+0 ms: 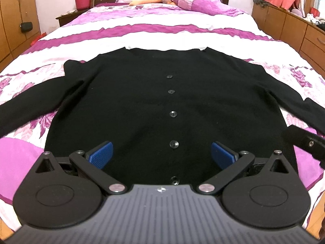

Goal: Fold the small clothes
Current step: 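Reach the right gripper to the black cardigan's sleeve and grasp it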

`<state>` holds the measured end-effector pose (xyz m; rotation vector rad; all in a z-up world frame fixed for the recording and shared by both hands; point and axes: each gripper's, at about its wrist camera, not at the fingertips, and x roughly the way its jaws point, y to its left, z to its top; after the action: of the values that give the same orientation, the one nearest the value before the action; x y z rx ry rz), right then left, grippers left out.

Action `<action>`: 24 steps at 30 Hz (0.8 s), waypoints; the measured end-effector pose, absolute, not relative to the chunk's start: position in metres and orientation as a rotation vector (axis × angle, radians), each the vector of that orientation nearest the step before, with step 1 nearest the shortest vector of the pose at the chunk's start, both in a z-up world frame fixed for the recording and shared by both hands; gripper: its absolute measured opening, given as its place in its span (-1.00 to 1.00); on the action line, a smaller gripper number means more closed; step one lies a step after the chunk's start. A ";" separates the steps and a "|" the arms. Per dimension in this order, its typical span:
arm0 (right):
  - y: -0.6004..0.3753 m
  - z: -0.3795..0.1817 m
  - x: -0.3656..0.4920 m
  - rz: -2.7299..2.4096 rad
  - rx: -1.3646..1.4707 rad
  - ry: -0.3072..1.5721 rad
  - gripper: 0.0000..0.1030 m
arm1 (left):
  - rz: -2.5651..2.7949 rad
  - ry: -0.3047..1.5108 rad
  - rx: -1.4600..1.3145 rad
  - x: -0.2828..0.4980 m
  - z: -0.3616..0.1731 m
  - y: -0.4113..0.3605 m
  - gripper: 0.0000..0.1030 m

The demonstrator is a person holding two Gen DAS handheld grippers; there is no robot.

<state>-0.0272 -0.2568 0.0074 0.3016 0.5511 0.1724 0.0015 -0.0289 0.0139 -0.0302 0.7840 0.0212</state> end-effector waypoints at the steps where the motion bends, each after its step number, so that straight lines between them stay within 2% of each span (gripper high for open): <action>1: -0.259 0.007 -0.027 0.169 0.308 0.552 1.00 | 0.021 0.787 -0.029 0.003 0.013 -0.030 1.00; 24: -0.300 -0.004 -0.004 0.116 0.371 0.560 1.00 | 0.050 0.855 0.000 0.038 -0.010 -0.032 1.00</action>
<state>-0.0040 -0.2996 -0.0038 0.3713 0.5601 0.1159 0.0384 -0.0316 -0.0100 0.0003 0.8550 0.0503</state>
